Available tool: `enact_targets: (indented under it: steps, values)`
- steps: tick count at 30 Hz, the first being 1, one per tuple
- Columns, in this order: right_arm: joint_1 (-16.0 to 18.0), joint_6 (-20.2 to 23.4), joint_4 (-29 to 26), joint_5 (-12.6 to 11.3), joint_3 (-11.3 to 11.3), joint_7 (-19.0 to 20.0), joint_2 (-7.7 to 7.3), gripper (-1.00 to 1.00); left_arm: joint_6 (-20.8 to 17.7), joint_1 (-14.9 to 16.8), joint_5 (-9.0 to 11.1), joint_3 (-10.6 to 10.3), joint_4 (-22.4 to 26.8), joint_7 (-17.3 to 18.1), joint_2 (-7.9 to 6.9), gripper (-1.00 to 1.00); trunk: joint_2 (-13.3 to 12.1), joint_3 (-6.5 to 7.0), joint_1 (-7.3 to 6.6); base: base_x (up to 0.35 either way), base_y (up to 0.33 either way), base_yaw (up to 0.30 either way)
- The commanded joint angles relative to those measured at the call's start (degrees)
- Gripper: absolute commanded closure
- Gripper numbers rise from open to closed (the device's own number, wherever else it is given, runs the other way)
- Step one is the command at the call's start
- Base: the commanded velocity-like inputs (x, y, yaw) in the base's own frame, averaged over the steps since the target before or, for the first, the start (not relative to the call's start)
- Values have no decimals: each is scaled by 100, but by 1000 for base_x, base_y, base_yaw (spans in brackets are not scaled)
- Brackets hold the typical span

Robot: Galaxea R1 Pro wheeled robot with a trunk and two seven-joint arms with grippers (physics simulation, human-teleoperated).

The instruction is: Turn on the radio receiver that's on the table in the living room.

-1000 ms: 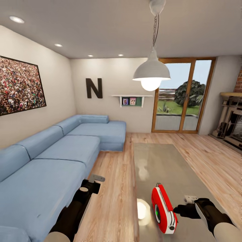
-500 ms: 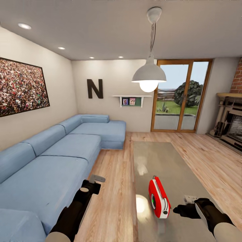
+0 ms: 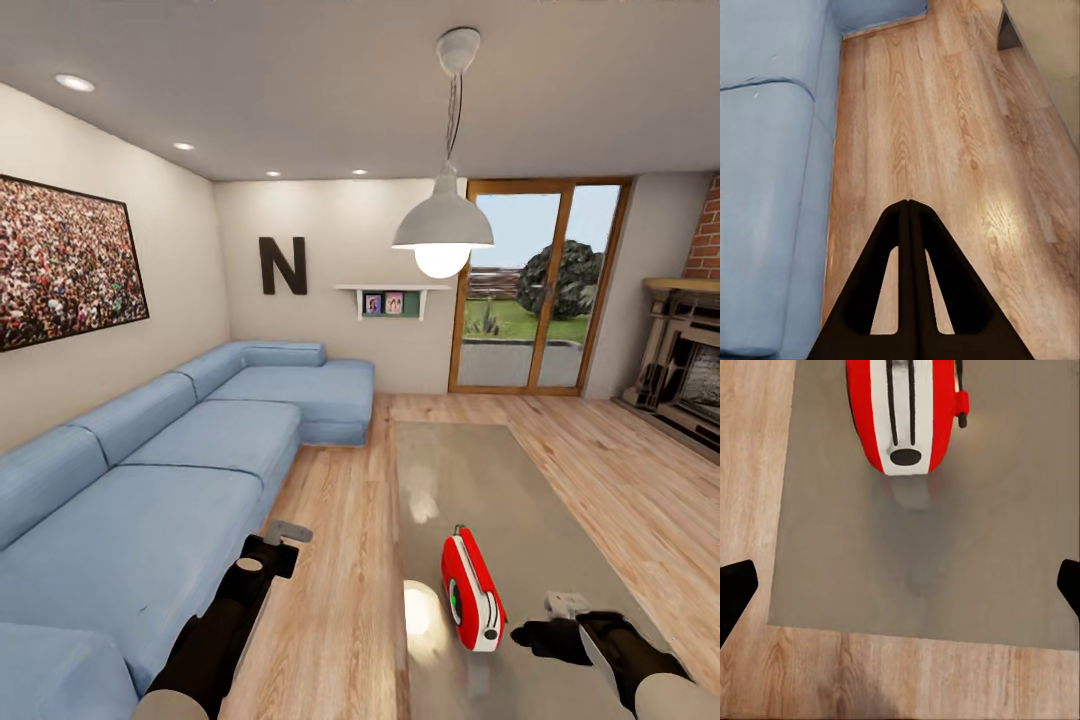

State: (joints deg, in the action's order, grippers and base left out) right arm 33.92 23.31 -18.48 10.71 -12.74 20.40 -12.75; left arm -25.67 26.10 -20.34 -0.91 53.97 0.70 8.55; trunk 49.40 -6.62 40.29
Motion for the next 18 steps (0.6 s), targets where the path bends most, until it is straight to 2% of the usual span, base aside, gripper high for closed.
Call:
enact_targets:
  steps: [1,3,4,7,8,9,11,13,15,18]
  values:
    - [1,-233,139,-3,-1,-31,0,-100,0,0,-3,7,-7,2,-9,100,-41,19,-23,0,0,0]
    - [0,-521,385,-6,-1,-112,0,-100,22,0,-2,25,-121,5,-85,100,-122,55,-67,0,0,0]
    - [-1,-703,581,-6,-2,-172,0,-100,129,0,8,42,-377,2,-183,100,-162,73,-89,0,0,0]
    - [-19,-1159,950,-7,-8,-256,-3,-100,503,0,18,137,-943,-10,-311,100,-282,127,-155,0,0,0]
    - [-23,-1316,1075,-7,-8,-288,-5,-100,611,-2,19,225,-1134,-13,-345,100,-322,145,-176,0,0,0]
    - [-29,-1552,1289,-7,-9,-371,-7,-100,749,-5,20,424,-1458,-15,-394,100,-362,163,-198,0,0,0]
    - [-42,-1878,1563,-7,-9,-534,-8,-100,957,-5,21,685,-1921,-17,-455,100,-442,198,-242,0,0,0]
    - [-51,-2304,1878,-7,-10,-786,-8,-100,1430,-4,23,997,-2653,-19,-631,100,-523,234,-286,0,0,0]
    - [-62,-2501,2030,-9,-10,-936,-8,-100,2048,-6,23,1243,-3306,-30,-800,100,-603,270,-330,0,0,0]
    - [-111,-2570,2157,-12,-6,-992,-1,-100,2447,-8,25,1444,-3723,-83,-979,100,-723,324,-396,0,0,0]
